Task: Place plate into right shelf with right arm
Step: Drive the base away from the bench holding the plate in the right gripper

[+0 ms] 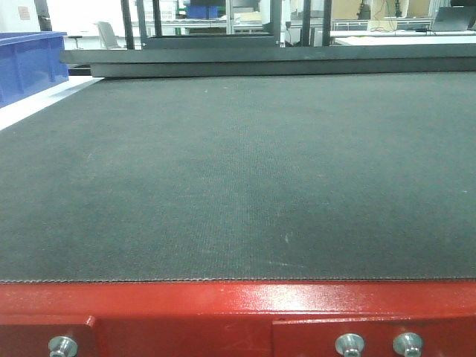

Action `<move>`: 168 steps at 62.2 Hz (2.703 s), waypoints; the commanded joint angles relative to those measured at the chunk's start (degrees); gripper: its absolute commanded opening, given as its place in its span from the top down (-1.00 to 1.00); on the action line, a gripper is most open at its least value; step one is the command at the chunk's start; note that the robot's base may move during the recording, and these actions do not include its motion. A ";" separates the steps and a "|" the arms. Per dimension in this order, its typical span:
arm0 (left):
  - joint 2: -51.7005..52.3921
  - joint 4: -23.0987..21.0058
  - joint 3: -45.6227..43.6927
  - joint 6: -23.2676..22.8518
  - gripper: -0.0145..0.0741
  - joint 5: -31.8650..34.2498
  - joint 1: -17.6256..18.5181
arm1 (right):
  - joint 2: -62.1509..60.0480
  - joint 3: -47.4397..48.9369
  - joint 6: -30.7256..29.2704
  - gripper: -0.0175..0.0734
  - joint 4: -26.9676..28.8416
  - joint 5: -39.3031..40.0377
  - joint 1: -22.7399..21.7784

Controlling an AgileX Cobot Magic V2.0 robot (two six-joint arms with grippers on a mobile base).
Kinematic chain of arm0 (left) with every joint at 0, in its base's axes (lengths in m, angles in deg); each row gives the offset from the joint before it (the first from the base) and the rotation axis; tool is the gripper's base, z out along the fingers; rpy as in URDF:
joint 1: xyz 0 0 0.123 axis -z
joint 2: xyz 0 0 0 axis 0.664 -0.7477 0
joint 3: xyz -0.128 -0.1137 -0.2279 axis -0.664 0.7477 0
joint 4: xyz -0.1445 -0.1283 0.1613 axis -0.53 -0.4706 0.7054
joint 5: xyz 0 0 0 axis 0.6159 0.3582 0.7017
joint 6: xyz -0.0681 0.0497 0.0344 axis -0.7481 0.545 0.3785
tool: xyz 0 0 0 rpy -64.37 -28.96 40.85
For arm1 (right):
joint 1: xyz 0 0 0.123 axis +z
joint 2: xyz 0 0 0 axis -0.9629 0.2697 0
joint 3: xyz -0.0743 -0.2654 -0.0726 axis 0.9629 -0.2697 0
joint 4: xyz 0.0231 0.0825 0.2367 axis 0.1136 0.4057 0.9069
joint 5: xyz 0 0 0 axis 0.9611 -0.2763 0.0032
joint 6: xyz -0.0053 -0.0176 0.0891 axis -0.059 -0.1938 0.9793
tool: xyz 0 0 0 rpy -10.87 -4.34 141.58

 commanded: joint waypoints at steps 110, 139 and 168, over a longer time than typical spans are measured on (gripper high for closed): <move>0.62 -0.22 0.47 -0.14 0.78 4.73 0.48 | 0.59 1.70 -0.34 0.49 -0.98 5.96 -0.23; 0.62 -0.22 0.47 -0.14 0.78 4.73 0.48 | 0.59 1.70 -0.34 0.49 -0.98 5.96 -0.23; 0.62 -0.22 0.47 -0.14 0.78 4.73 0.48 | 0.59 1.70 -0.34 0.49 -0.98 6.02 -0.23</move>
